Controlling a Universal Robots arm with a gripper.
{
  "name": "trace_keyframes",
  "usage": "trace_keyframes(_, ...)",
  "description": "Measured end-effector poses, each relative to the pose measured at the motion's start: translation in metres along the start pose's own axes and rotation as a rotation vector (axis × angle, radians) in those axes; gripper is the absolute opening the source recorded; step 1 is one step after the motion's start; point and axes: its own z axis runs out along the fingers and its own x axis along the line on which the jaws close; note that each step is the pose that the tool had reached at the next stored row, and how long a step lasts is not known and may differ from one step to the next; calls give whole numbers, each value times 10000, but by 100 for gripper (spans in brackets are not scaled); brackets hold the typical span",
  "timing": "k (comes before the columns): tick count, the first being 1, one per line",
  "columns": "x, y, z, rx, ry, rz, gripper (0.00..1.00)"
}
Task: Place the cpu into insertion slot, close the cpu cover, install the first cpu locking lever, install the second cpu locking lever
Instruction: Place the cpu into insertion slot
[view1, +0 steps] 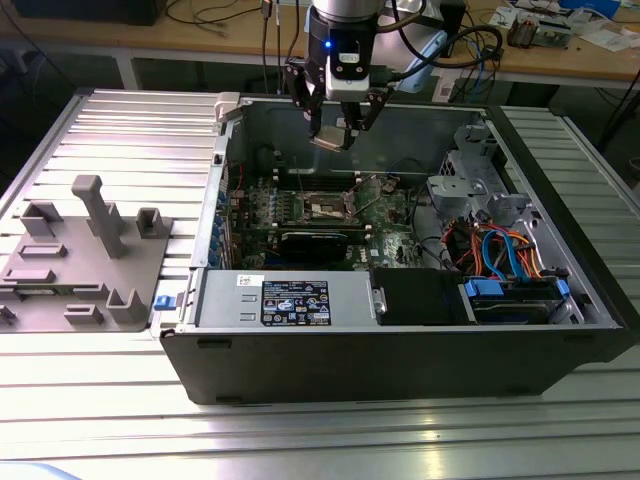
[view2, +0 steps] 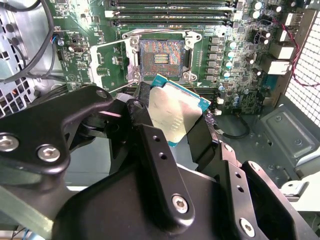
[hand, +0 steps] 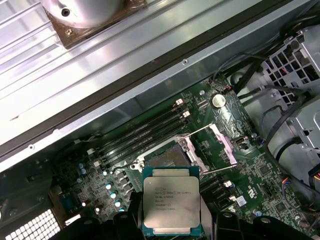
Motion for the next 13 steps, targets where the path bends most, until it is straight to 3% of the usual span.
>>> trace_keyframes(13,0,0,0,-4,-14,205,54)
